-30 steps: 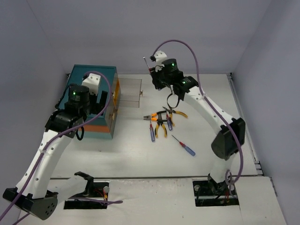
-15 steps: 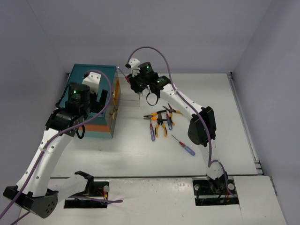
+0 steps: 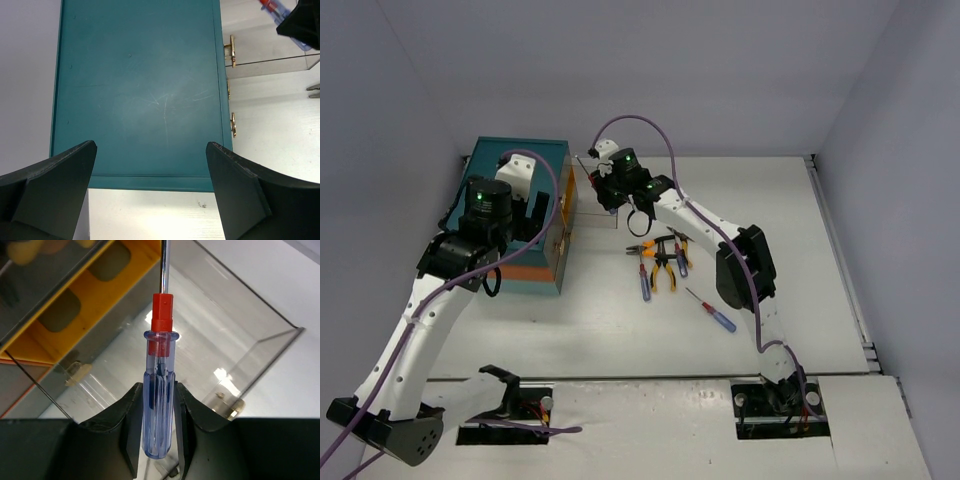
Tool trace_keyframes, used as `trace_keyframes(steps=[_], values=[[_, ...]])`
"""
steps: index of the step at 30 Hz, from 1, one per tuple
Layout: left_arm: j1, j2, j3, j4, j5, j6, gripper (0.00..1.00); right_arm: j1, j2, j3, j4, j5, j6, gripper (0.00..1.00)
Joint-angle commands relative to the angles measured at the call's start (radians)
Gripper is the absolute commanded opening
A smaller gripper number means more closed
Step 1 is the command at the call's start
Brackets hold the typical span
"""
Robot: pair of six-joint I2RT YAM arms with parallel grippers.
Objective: Sort the tools into containers
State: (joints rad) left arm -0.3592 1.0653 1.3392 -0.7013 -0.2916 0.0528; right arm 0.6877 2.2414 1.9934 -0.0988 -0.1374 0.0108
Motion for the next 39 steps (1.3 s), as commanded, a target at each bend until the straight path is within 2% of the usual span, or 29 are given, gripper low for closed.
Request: trace_keyframes(steps=[1, 8, 12, 15, 17, 19, 27, 33, 37, 39], values=[[-0.004, 0.002, 0.038, 0.043, -0.015, 0.019, 0.89, 0.0, -0.083, -0.019, 0.068, 0.002, 0.014, 0.0], [-0.004, 0.013, 0.051, 0.043, -0.006, 0.024, 0.89, -0.002, -0.115, -0.05, 0.062, 0.013, 0.006, 0.01], [-0.004, 0.012, 0.052, 0.043, -0.004, 0.02, 0.89, -0.002, -0.128, -0.057, 0.052, 0.028, -0.002, 0.15], [-0.004, 0.01, 0.051, 0.045, -0.004, 0.019, 0.89, -0.002, -0.142, -0.067, 0.047, 0.034, -0.002, 0.2], [-0.004, 0.009, 0.051, 0.043, -0.004, 0.016, 0.89, -0.001, -0.154, -0.074, 0.044, 0.04, -0.002, 0.36], [-0.003, 0.007, 0.051, 0.043, -0.004, 0.016, 0.89, 0.0, -0.17, -0.084, 0.041, 0.048, -0.008, 0.47], [-0.004, 0.015, 0.065, 0.043, -0.004, 0.018, 0.89, -0.004, -0.291, -0.13, 0.036, 0.09, -0.023, 0.53], [-0.004, 0.019, 0.077, 0.045, 0.009, 0.018, 0.89, -0.069, -0.462, -0.376, 0.031, 0.106, -0.014, 0.55], [-0.003, 0.025, 0.078, 0.048, 0.027, 0.02, 0.89, -0.129, -0.593, -0.701, 0.023, 0.092, 0.053, 0.56], [-0.004, 0.03, 0.081, 0.048, 0.036, 0.025, 0.89, -0.137, -0.653, -0.781, 0.009, 0.101, 0.075, 0.57]])
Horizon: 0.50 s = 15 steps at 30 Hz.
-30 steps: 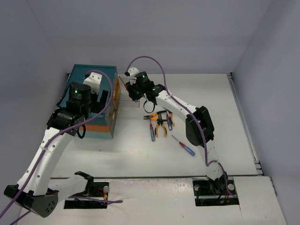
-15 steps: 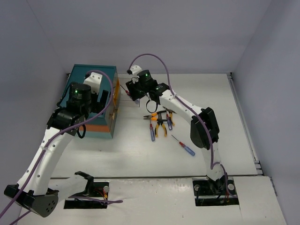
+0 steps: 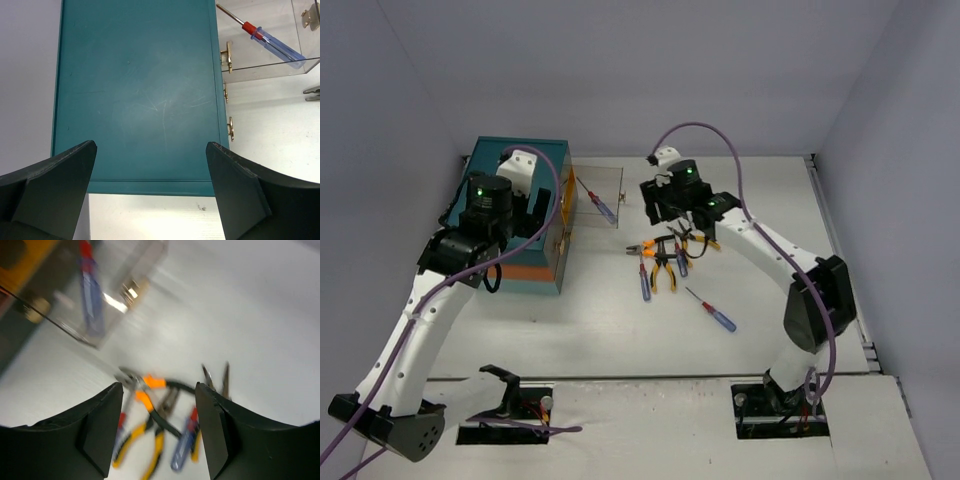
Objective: Sort the tools into containers
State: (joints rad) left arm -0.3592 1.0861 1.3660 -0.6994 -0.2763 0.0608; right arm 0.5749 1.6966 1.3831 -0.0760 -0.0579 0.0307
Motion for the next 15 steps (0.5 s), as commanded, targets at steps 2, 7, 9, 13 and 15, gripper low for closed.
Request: trace_keyframes(steps=[2, 7, 9, 13, 15], values=[[-0.006, 0.014, 0.059, 0.046, 0.027, 0.021, 0.89, -0.028, -0.171, -0.29, -0.034, 0.045, 0.124, 0.58], [-0.009, 0.023, 0.073, 0.046, 0.039, 0.02, 0.89, -0.037, -0.267, -0.483, -0.135, 0.167, 0.279, 0.61], [-0.011, 0.025, 0.071, 0.046, 0.044, 0.02, 0.89, -0.043, -0.295, -0.529, -0.154, 0.164, 0.329, 0.62], [-0.011, 0.03, 0.067, 0.044, 0.055, 0.015, 0.89, -0.059, -0.326, -0.609, -0.189, 0.143, 0.396, 0.64], [-0.013, 0.031, 0.065, 0.045, 0.059, 0.014, 0.89, -0.06, -0.331, -0.636, -0.199, 0.15, 0.409, 0.65]])
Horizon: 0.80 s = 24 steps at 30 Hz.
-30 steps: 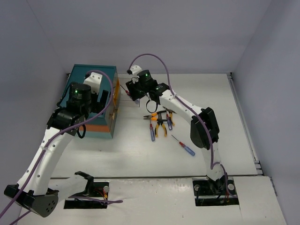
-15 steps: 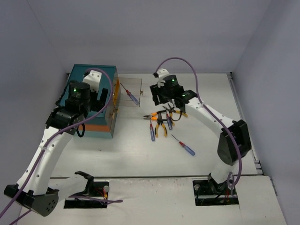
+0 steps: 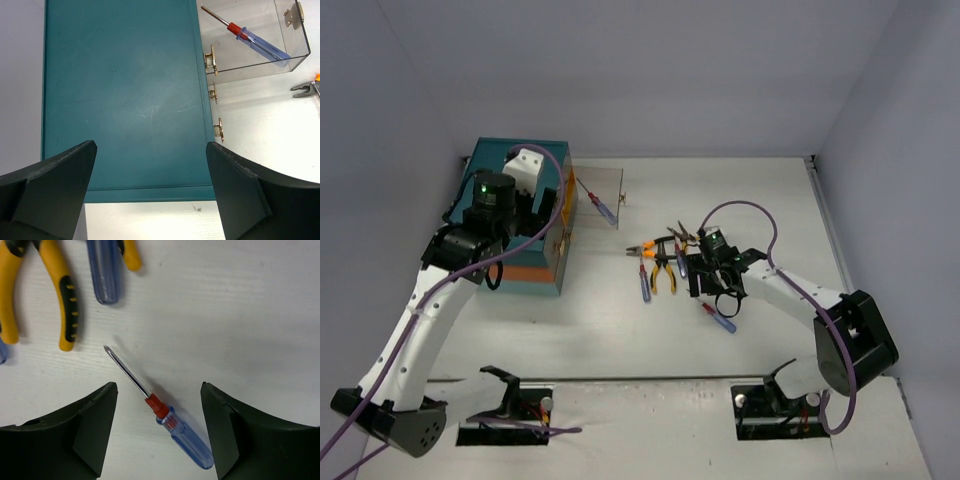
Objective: Sort the tools into containers
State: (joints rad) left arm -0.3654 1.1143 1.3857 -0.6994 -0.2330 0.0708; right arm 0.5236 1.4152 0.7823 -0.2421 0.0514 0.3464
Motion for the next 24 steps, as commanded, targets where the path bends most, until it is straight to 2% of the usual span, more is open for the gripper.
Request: trace_keyframes(steps=[1, 8, 12, 14, 16, 19, 21, 24], values=[[-0.008, 0.005, 0.045, 0.046, 0.018, 0.003, 0.89, -0.01, -0.049, -0.053, -0.034, 0.039, 0.096, 0.65], [-0.013, 0.013, 0.044, 0.046, 0.024, 0.001, 0.89, -0.01, -0.009, -0.081, -0.033, 0.007, 0.111, 0.64], [-0.015, 0.016, 0.045, 0.047, 0.024, 0.0, 0.89, -0.008, 0.025, -0.09, -0.029, -0.016, 0.124, 0.58], [-0.017, 0.018, 0.045, 0.046, 0.024, 0.0, 0.89, -0.006, 0.022, -0.099, -0.023, -0.028, 0.125, 0.46], [-0.015, 0.019, 0.043, 0.049, 0.022, 0.0, 0.89, 0.0, 0.011, -0.102, -0.018, -0.035, 0.123, 0.24], [-0.017, 0.02, 0.038, 0.055, 0.022, -0.002, 0.89, 0.005, -0.009, -0.102, -0.016, -0.042, 0.124, 0.02], [-0.015, 0.021, 0.038, 0.059, 0.023, -0.003, 0.89, 0.01, -0.032, -0.091, -0.018, -0.042, 0.119, 0.0], [-0.017, 0.024, 0.047, 0.063, 0.02, 0.001, 0.89, 0.027, -0.094, 0.01, -0.026, -0.025, 0.086, 0.0]])
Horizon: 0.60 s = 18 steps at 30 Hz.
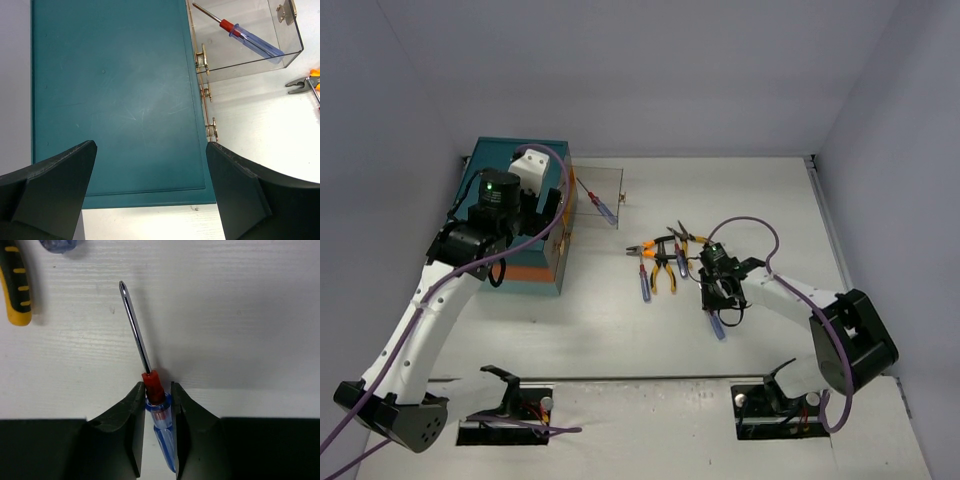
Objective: Sort the tools into containers
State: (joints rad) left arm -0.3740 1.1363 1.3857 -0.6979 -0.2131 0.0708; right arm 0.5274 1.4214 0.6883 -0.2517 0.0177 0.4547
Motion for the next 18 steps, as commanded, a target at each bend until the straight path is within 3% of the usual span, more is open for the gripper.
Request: trace_keyframes(steps=[1, 8, 13, 18], values=[[-0.008, 0.003, 0.05, 0.061, -0.001, 0.002, 0.89, 0.023, -0.109, 0.161, -0.019, 0.013, -0.032, 0.0], [-0.008, -0.004, 0.056, 0.06, -0.005, 0.003, 0.89, 0.029, 0.046, 0.688, -0.014, 0.006, -0.181, 0.0], [-0.009, -0.02, 0.049, 0.058, -0.019, 0.0, 0.89, 0.051, 0.333, 1.126, 0.007, -0.116, -0.238, 0.0], [-0.009, -0.031, 0.04, 0.058, -0.037, -0.011, 0.89, 0.086, 0.6, 1.444, 0.04, -0.21, -0.221, 0.0]])
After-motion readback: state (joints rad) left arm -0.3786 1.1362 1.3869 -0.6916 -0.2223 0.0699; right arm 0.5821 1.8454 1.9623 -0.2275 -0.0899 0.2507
